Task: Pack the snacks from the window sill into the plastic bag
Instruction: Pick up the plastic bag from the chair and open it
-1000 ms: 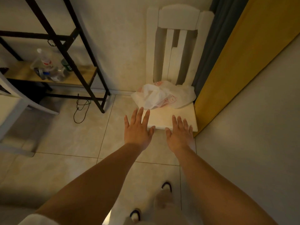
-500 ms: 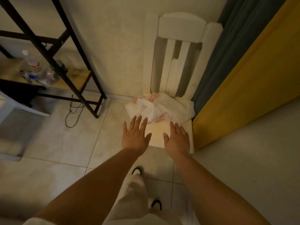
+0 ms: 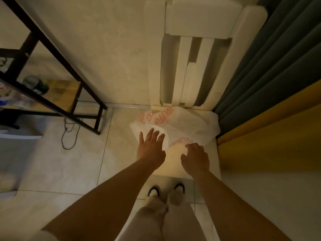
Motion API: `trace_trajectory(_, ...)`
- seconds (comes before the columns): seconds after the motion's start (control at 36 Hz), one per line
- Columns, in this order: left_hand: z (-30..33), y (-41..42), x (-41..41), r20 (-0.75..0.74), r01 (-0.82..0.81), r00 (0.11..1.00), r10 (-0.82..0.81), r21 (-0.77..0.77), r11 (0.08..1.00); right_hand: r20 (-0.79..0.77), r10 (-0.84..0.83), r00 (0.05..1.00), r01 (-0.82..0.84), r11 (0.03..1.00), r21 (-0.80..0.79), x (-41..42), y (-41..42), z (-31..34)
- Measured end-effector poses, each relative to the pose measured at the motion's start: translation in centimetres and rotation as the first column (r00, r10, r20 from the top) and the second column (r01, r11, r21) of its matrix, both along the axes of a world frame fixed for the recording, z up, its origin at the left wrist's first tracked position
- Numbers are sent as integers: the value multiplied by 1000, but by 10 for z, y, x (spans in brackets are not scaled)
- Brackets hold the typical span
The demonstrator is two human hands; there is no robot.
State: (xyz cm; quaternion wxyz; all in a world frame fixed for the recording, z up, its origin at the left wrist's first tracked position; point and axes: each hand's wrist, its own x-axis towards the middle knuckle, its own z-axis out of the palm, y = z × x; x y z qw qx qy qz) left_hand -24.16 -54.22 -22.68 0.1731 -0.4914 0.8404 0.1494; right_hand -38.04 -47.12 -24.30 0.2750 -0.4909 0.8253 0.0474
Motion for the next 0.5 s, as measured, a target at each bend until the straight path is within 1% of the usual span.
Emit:
trace_trajectory(0.17,-39,-40,-16,67,18,997,-23,74,997,95,-75,993,69,996,64,-26,-37,-39)
trace_trajectory(0.28,-64,-64,-30,95,53,994,-62,99,994,164,-139,977,144,989,-16,-38,-59,-65)
trace_trajectory(0.39,-84,-84,-44,67,66,995,-75,125,990,169,-168,971,181,982,-61,-46,-73,-89)
trace_trajectory(0.44,-92,-94,-50,44,83,995,-90,146,986,158,-157,975,164,986,-32,-49,-80,-102)
trace_trajectory(0.5,-100,-101,-56,39,107,993,-115,171,980,177,-159,971,153,987,47,-52,-88,-111)
